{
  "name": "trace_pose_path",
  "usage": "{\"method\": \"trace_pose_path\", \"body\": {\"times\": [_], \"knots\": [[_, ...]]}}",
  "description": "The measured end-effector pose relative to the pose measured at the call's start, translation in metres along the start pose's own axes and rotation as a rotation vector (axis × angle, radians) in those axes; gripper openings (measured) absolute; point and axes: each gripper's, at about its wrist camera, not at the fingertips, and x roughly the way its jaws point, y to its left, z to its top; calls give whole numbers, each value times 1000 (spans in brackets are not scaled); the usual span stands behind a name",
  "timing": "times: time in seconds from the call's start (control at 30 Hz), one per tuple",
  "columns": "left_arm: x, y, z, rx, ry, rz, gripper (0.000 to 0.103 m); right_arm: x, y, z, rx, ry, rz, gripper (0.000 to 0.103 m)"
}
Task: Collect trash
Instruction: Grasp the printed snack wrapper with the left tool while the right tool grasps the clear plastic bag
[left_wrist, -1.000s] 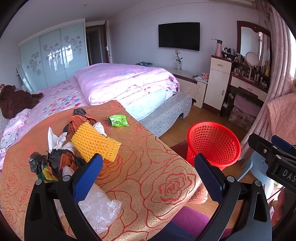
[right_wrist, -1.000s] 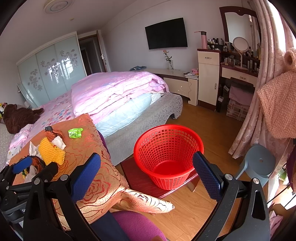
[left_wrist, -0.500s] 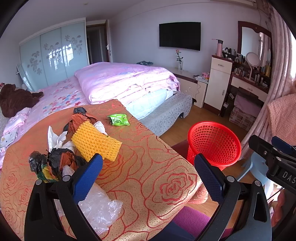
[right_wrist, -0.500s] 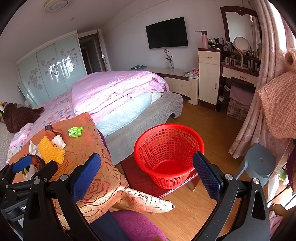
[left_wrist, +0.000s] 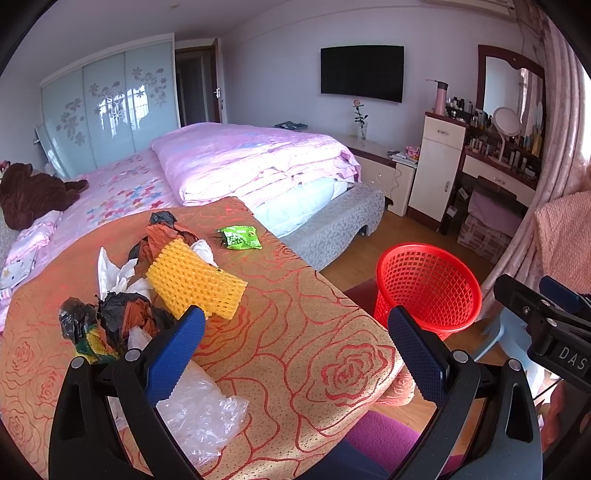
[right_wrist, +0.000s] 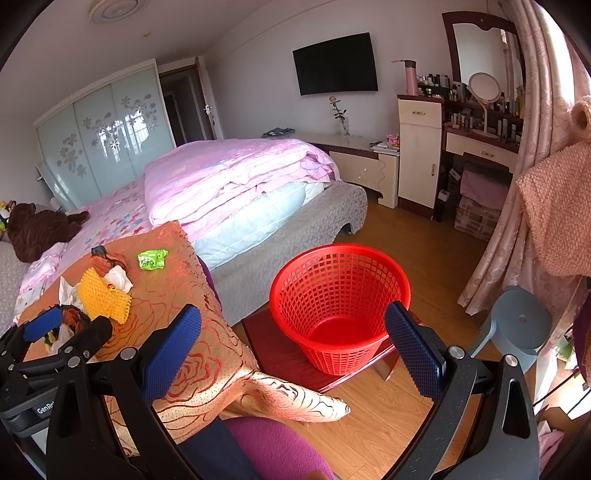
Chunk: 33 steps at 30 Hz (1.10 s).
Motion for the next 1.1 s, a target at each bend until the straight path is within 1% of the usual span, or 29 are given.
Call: {"method": "trace_pose_path", "body": {"times": [0.1, 0.2, 0.33, 0.43, 0.53, 0.6, 0.7, 0.77, 0.83, 0.9, 0.97, 1.1], "knots": [[-3, 7, 0, -8, 3, 5, 95, 2, 3, -2, -7, 5, 10, 96], [-9, 16, 2, -29, 5, 11, 95, 6, 8, -4, -14, 26, 38, 96], [-21, 41, 5, -77, -7, 46, 95, 8, 19, -7, -38, 50, 80, 96], [-32, 73, 4, -129, -10, 105, 95, 9, 28, -10, -62, 67, 101, 96], [-38, 110, 0, -189, 4, 166, 95, 11, 39, -12, -92, 89, 129, 96], [-41, 134, -6, -234, 23, 185, 95, 13, 46, -13, -111, 100, 146, 96], [-45, 159, -14, -283, 51, 213, 95, 15, 61, -15, -144, 126, 191, 96], [-45, 169, -18, -301, 79, 227, 95, 16, 71, -16, -172, 138, 219, 96], [-43, 180, -25, -323, 113, 227, 95, 16, 79, -17, -191, 147, 246, 96], [-39, 187, -31, -349, 145, 201, 95, 16, 88, -17, -209, 154, 273, 96], [-37, 187, -38, -349, 167, 181, 95, 15, 94, -17, -227, 155, 293, 96], [-29, 180, -50, -322, 196, 169, 95, 15, 109, -17, -259, 154, 322, 96]]}}
